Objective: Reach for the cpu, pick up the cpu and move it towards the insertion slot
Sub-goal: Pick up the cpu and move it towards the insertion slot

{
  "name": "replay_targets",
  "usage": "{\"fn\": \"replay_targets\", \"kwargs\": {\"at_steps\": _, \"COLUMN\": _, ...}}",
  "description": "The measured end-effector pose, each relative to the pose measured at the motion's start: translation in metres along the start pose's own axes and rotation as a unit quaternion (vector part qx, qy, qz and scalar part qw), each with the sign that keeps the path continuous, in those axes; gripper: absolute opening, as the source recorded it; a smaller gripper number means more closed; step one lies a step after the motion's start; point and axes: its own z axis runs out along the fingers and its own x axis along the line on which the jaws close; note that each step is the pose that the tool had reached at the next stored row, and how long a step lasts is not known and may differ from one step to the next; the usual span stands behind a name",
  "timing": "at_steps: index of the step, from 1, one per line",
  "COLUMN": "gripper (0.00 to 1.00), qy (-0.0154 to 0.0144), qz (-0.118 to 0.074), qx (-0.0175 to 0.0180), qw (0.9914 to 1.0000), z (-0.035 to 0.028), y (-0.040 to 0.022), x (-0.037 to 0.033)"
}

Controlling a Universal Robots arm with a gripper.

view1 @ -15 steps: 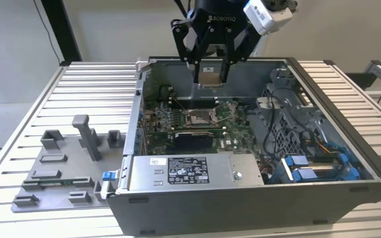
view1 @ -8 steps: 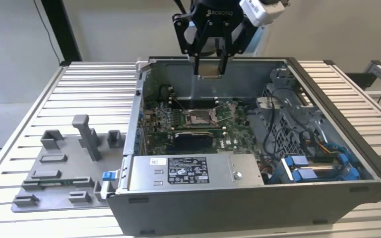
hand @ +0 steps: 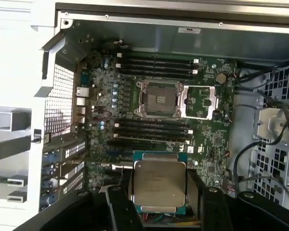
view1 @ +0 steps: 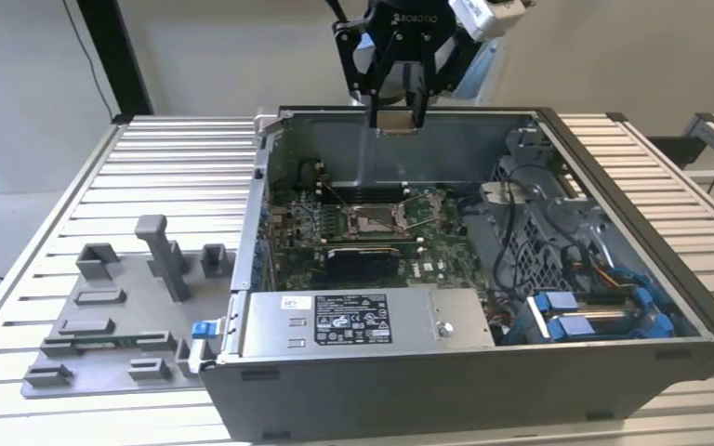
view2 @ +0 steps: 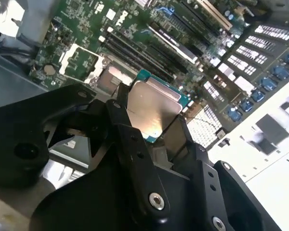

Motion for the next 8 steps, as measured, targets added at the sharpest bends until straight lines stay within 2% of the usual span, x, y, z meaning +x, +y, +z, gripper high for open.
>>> {"fn": "replay_targets", "kwargs": {"at_steps": 8, "gripper": 0.00, "qy": 0.0000, "qz": 0.000, "qx": 0.0000, "qw": 1.00000, "z": 0.0090, "y": 0.0360, "x": -0.0024}}
